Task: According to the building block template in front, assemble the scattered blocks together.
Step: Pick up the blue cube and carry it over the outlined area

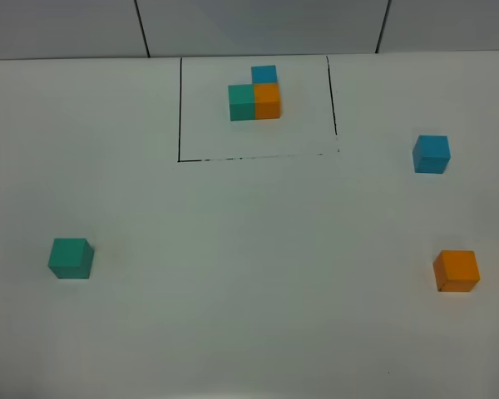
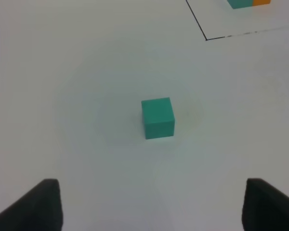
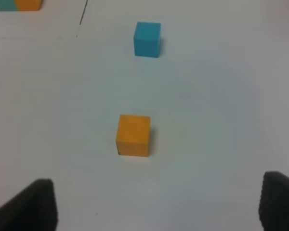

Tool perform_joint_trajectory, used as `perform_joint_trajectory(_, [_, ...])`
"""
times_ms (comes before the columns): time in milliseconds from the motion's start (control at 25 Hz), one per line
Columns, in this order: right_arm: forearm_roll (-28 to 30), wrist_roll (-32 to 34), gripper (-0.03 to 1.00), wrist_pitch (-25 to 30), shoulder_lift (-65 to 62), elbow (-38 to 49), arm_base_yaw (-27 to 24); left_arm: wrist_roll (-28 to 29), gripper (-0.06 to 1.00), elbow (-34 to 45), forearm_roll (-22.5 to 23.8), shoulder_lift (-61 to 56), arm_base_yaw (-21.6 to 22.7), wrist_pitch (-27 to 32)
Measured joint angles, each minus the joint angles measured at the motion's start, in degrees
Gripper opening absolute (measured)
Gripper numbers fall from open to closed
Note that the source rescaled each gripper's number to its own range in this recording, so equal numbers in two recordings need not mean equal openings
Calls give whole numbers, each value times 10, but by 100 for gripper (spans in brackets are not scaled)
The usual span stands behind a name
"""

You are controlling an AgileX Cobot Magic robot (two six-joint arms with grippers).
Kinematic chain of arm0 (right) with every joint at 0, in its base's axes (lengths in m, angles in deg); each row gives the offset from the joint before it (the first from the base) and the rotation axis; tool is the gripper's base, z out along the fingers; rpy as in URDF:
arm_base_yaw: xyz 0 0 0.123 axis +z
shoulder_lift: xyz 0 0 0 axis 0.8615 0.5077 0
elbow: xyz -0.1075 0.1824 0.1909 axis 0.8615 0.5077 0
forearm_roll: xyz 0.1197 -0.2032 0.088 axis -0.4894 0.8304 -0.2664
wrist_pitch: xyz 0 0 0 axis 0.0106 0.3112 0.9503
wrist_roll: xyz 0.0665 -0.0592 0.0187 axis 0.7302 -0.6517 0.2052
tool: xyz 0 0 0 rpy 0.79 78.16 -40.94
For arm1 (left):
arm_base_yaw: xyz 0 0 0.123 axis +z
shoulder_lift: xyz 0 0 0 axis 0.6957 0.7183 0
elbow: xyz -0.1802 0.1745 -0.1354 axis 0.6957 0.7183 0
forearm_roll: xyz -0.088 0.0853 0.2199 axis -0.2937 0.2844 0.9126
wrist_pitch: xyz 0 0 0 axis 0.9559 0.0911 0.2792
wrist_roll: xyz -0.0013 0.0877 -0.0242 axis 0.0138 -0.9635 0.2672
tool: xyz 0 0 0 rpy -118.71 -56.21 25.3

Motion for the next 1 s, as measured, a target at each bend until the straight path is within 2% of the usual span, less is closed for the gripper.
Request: perform_joint_trajectory(1000, [0,0,72,0,0,0,0,0,87,0,0,0,0,0])
